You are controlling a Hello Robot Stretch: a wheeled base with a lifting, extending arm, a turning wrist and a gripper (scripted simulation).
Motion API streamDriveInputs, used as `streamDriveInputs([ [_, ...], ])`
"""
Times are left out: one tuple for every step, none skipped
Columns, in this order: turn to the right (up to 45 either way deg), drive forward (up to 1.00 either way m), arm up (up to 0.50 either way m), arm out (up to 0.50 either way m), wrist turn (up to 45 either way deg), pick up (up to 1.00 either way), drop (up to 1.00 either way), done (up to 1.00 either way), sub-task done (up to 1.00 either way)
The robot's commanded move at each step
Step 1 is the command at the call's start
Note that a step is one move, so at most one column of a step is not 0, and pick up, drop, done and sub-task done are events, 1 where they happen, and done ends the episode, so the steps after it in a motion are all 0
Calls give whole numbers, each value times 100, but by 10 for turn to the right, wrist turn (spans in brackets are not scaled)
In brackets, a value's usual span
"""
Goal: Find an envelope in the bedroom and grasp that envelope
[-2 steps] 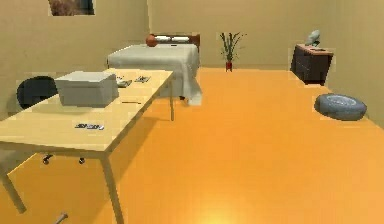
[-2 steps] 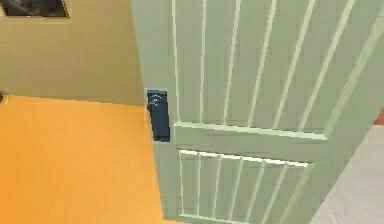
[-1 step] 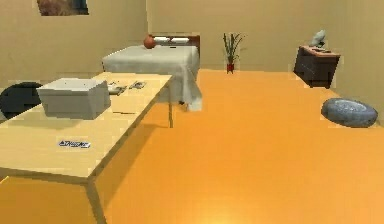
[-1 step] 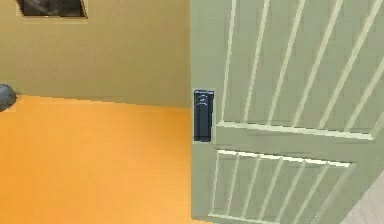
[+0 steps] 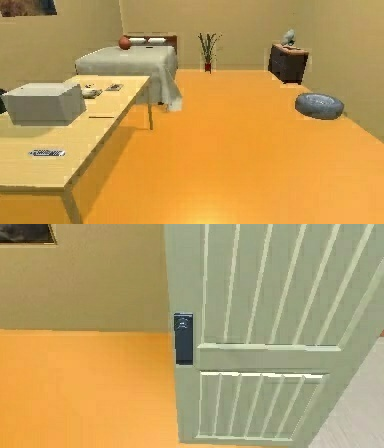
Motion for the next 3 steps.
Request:
streamDriveInputs([
  [0,100,0,0,0,0,0,0,0],
  [30,0,0,0,0,0,0,0,0],
  [0,45,0,0,0,0,0,0,0],
])
